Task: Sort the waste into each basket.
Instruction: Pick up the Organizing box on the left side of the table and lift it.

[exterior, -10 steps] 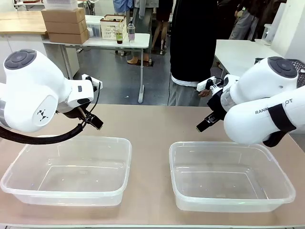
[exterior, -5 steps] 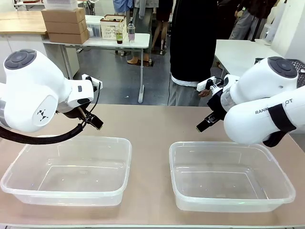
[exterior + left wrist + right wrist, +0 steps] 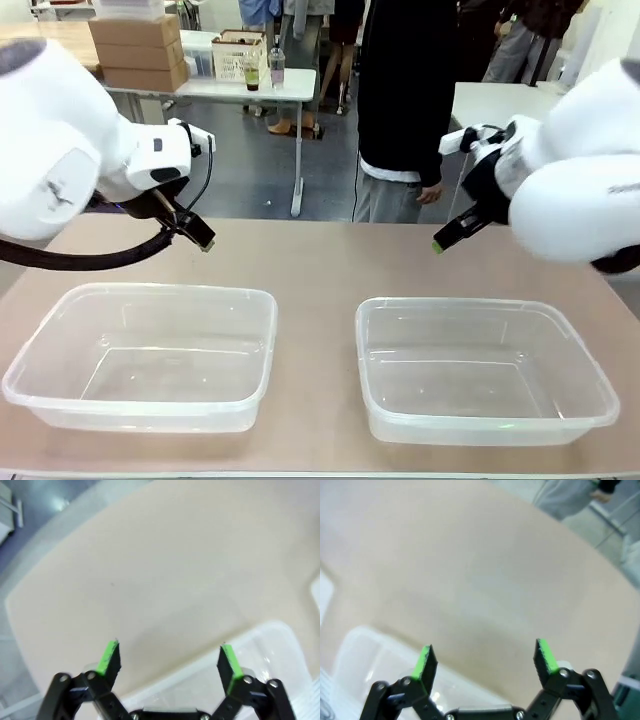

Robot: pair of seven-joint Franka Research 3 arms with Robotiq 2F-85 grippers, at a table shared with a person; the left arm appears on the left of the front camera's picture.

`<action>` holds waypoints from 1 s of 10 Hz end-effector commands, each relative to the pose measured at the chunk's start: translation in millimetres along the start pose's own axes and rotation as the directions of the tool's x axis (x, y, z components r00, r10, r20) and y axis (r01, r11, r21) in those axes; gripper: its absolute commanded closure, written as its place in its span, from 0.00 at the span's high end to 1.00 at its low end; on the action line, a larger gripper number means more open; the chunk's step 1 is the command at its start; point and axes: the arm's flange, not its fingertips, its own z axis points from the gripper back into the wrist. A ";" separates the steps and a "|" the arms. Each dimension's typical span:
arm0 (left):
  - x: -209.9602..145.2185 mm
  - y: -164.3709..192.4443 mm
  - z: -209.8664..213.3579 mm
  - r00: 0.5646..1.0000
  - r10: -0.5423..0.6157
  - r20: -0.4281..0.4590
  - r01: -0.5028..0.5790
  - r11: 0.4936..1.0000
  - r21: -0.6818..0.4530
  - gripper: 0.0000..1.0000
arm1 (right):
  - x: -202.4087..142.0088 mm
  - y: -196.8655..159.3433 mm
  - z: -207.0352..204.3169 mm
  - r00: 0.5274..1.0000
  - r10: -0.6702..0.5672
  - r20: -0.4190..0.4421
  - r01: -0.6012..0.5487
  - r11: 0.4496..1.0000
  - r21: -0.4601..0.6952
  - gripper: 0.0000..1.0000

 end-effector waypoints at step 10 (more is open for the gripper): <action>-71.8 67.2 116.9 0.892 0.407 0.198 -0.021 0.474 -0.880 1.00 | -73.8 -52.2 118.4 0.677 -0.676 -0.291 0.641 0.347 0.685 1.00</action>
